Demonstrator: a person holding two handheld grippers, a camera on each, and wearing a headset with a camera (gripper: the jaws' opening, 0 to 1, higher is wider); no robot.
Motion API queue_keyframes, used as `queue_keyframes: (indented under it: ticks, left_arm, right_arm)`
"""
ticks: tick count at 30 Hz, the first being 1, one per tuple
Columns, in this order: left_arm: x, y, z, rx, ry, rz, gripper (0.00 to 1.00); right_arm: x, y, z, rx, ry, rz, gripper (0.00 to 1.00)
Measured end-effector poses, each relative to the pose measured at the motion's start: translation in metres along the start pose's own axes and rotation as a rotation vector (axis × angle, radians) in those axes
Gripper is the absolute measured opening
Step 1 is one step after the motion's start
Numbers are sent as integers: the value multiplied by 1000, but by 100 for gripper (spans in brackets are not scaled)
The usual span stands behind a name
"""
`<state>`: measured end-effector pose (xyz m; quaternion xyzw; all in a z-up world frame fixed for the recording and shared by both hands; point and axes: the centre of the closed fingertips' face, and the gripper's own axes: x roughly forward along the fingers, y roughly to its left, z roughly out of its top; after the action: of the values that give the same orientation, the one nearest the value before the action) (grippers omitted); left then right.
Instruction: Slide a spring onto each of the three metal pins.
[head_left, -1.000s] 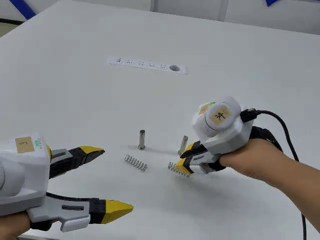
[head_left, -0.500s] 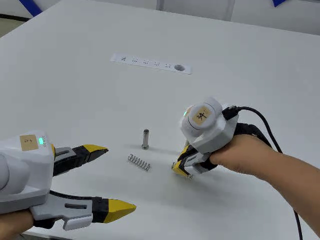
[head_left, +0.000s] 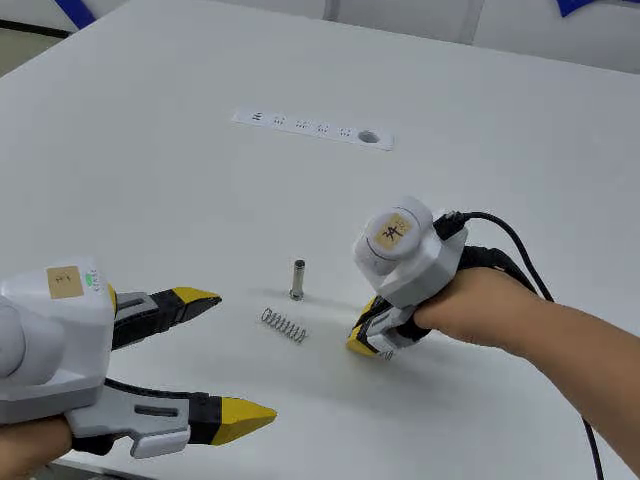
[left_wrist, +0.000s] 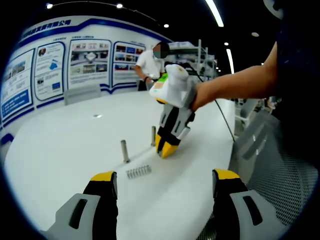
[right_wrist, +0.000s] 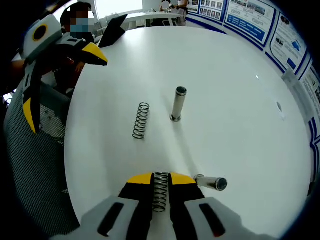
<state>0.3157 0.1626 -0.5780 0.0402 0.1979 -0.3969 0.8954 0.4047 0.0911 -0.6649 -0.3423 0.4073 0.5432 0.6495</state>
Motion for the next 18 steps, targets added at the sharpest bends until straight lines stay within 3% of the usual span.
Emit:
queue_keyframes:
  ticks: [11, 18]
  left_arm:
    - [0, 0, 0, 3, 1, 2, 79]
    - [0, 0, -1, 7, 8, 3, 79]
  right_arm:
    - [0, 0, 0, 20, 21, 20, 12]
    - [-8, -1, 3, 37, -29, -4, 12]
